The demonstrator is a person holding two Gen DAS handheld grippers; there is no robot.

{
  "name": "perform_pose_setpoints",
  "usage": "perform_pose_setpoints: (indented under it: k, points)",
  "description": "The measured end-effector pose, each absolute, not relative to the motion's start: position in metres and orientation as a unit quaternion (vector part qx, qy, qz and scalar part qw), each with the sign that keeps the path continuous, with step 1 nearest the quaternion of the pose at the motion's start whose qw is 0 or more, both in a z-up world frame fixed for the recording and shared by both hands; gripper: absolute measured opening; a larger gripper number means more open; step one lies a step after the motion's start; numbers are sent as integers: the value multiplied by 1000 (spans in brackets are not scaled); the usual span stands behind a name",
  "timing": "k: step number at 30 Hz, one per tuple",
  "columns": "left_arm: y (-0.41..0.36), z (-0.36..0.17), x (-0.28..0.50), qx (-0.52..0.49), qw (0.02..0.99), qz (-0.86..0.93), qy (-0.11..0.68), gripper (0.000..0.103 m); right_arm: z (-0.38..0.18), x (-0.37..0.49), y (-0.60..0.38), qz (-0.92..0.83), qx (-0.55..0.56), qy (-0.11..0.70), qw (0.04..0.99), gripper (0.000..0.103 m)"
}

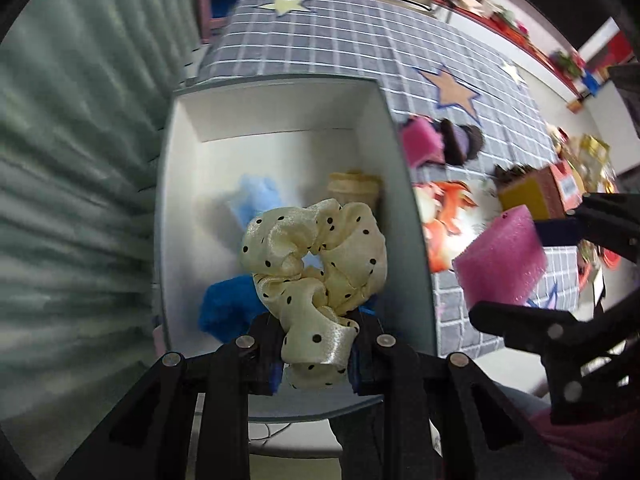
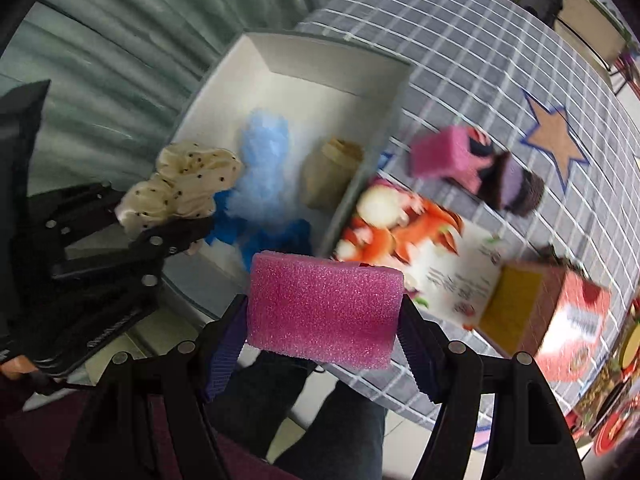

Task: Organize soft objects
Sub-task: 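Carry the scrunchie and pink sponge over the white box with both tools, then open both tools to drop the scrunchie and sponge into the white box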

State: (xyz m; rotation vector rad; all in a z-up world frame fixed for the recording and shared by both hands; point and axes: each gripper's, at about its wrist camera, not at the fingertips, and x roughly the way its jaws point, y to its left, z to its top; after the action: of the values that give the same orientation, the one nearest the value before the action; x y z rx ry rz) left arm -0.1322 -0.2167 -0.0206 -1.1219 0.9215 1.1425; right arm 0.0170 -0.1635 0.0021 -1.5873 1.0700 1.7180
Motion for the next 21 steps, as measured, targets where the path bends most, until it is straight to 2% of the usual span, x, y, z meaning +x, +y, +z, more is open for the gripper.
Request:
perform_pose_setpoints:
  k: [21]
  points:
    - [-206, -30, -154, -507, 574, 522, 375, 27, 9, -33, -138, 668, -593, 367, 261, 72]
